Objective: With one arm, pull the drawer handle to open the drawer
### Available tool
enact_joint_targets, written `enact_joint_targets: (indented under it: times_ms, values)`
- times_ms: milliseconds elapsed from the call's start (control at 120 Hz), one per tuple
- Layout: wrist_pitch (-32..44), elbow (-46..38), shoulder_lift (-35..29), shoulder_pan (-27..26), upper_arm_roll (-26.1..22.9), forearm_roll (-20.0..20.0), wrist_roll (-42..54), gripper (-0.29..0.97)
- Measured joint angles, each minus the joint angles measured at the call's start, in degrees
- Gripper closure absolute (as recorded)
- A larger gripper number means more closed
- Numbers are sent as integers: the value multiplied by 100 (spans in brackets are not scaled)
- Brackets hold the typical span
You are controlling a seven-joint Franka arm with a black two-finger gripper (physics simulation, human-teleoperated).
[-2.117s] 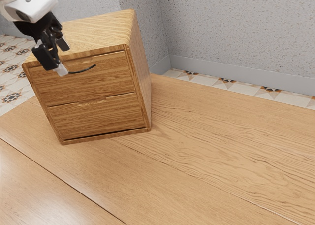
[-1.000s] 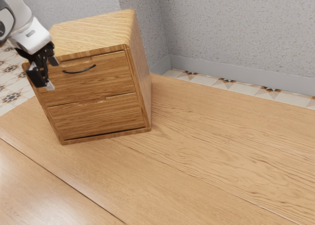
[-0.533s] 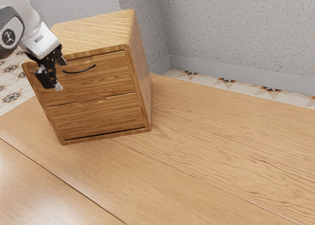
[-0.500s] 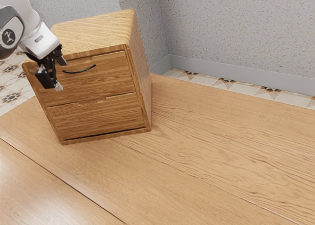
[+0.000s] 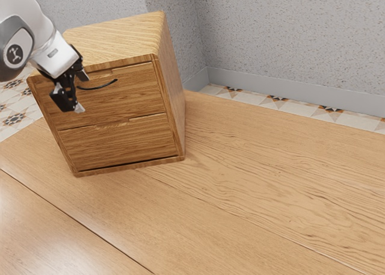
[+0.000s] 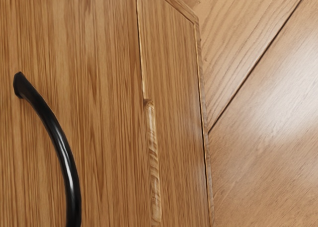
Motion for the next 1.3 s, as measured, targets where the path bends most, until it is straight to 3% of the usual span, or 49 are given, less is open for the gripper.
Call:
enact_joint_targets:
  times_ms: [417,658,725,908,942,1042,1100,1133,1233,1300]
  values:
    - [346,-246,241,-66,-2,-12,-55,-1]
    - [386,-461,25,-186,-19,-14,-90,11]
    - [396,-555,-53,-205,-23,-12,-99,8]
    - [410,-758,-463,-318,-60,6,-132,54]
    - [411,-790,-561,-500,-62,-9,-138,54]
    - [380,-871,-833,-1872,-38,-3,-144,28]
    - [367,-875,-924,-2221,-66,8,-150,20]
    - [356,-865,-981,-2070,-120,15,-159,16]
    - [218,-853,-1169,-834,-844,25,-197,9]
    - [-11,-852,-1285,-518,-1045,28,-217,6]
